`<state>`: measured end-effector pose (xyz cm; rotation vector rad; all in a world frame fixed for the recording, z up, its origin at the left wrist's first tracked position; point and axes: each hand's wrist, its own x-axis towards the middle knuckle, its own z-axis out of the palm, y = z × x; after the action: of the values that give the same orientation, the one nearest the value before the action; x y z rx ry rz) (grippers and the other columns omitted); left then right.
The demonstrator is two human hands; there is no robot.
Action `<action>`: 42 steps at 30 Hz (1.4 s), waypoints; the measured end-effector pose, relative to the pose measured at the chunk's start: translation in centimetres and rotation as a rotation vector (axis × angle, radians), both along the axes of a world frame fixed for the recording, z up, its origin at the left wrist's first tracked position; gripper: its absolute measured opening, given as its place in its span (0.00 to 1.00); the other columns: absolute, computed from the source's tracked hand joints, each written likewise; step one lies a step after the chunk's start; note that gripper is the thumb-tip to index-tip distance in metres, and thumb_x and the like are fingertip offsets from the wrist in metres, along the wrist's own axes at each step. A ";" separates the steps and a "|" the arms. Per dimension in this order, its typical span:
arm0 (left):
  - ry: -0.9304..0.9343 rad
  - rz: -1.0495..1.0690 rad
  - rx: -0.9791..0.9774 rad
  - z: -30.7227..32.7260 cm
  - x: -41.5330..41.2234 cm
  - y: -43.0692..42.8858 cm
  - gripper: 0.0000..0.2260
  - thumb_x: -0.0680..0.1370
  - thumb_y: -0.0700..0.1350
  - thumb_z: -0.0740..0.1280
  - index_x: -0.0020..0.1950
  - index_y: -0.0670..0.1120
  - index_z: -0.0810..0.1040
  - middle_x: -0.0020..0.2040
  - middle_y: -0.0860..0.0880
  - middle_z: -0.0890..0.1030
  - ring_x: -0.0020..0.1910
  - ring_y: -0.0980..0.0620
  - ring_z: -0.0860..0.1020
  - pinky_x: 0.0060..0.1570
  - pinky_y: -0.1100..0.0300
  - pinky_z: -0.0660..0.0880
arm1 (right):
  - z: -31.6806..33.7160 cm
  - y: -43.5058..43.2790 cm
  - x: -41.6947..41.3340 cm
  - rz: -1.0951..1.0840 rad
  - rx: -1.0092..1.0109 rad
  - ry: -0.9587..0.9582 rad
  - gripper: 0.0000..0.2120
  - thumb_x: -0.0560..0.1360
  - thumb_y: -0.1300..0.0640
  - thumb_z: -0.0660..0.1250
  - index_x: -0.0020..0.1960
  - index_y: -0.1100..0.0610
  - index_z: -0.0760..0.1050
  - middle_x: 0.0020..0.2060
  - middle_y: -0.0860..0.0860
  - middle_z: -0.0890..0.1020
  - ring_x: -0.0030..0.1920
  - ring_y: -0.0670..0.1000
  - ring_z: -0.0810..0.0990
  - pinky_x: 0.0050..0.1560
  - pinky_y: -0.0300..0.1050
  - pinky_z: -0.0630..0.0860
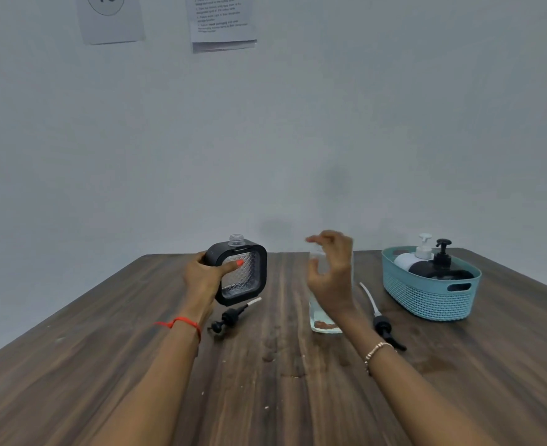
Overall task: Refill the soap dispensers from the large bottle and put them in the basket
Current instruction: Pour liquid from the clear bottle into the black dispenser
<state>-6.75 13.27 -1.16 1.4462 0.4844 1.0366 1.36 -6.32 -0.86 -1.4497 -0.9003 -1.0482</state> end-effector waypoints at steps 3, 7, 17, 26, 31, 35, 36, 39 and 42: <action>-0.005 -0.031 0.020 0.0 0.3 -0.7 0.19 0.60 0.38 0.80 0.47 0.46 0.79 0.41 0.50 0.83 0.40 0.52 0.81 0.39 0.60 0.77 | 0.3 -2.0 1.6 -0.003 0.110 0.145 0.22 0.66 0.68 0.69 0.59 0.62 0.71 0.54 0.54 0.71 0.57 0.51 0.68 0.61 0.50 0.68; -0.016 -0.087 0.013 0.0 0.7 -1.4 0.19 0.60 0.38 0.80 0.48 0.44 0.81 0.41 0.50 0.84 0.38 0.54 0.82 0.34 0.65 0.76 | -0.9 -3.9 4.0 0.185 0.027 0.539 0.35 0.67 0.58 0.75 0.68 0.56 0.61 0.62 0.53 0.68 0.61 0.50 0.68 0.61 0.44 0.66; 0.032 -0.177 0.026 0.0 1.9 -2.5 0.21 0.58 0.39 0.81 0.48 0.46 0.80 0.45 0.47 0.84 0.46 0.47 0.83 0.49 0.50 0.80 | -3.8 -3.2 7.9 0.380 -0.171 0.960 0.40 0.44 0.45 0.83 0.53 0.49 0.74 0.49 0.50 0.81 0.49 0.50 0.82 0.49 0.52 0.80; 0.031 -0.124 0.079 -0.7 2.1 -3.6 0.19 0.58 0.39 0.81 0.44 0.49 0.79 0.41 0.51 0.84 0.36 0.57 0.82 0.34 0.66 0.76 | -4.0 -3.1 6.7 0.198 -0.144 0.851 0.34 0.46 0.41 0.80 0.50 0.46 0.74 0.44 0.43 0.82 0.45 0.47 0.82 0.43 0.46 0.80; 0.029 -0.076 0.089 -0.9 2.2 -3.9 0.20 0.58 0.39 0.81 0.43 0.52 0.78 0.42 0.51 0.83 0.42 0.51 0.83 0.44 0.55 0.79 | -2.1 -2.2 5.2 0.086 -0.201 0.634 0.34 0.55 0.56 0.81 0.58 0.53 0.71 0.48 0.47 0.78 0.48 0.48 0.77 0.44 0.39 0.72; 0.037 -0.037 0.112 -0.6 2.1 -4.3 0.21 0.58 0.38 0.81 0.44 0.51 0.77 0.43 0.50 0.82 0.44 0.49 0.82 0.47 0.52 0.80 | 0.6 -2.6 4.2 -0.028 -0.282 0.468 0.32 0.57 0.58 0.79 0.58 0.52 0.71 0.46 0.49 0.78 0.46 0.53 0.77 0.47 0.50 0.76; 0.038 -0.030 0.121 -0.5 2.1 -4.4 0.22 0.58 0.38 0.81 0.46 0.49 0.77 0.44 0.48 0.83 0.45 0.48 0.82 0.48 0.51 0.80 | 1.2 -2.7 4.1 -0.051 -0.319 0.438 0.32 0.58 0.58 0.79 0.59 0.52 0.71 0.47 0.49 0.79 0.48 0.54 0.78 0.50 0.52 0.75; 0.032 0.002 0.156 -0.2 1.9 -4.8 0.24 0.58 0.38 0.81 0.50 0.47 0.76 0.46 0.46 0.82 0.46 0.47 0.81 0.49 0.52 0.79 | 2.2 -2.7 4.0 -0.172 -0.457 0.361 0.33 0.61 0.56 0.76 0.64 0.50 0.69 0.51 0.49 0.78 0.53 0.54 0.76 0.54 0.50 0.67; 0.023 0.028 0.189 -0.1 1.7 -5.1 0.24 0.59 0.38 0.81 0.50 0.46 0.76 0.46 0.46 0.82 0.45 0.48 0.81 0.46 0.54 0.78 | 2.6 -2.7 3.8 -0.264 -0.559 0.297 0.32 0.64 0.57 0.73 0.66 0.50 0.67 0.53 0.50 0.78 0.55 0.54 0.75 0.53 0.49 0.65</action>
<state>-5.09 8.13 -1.24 1.6239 0.4328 1.1128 5.20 -9.02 1.78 -2.1751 -0.8328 -0.7613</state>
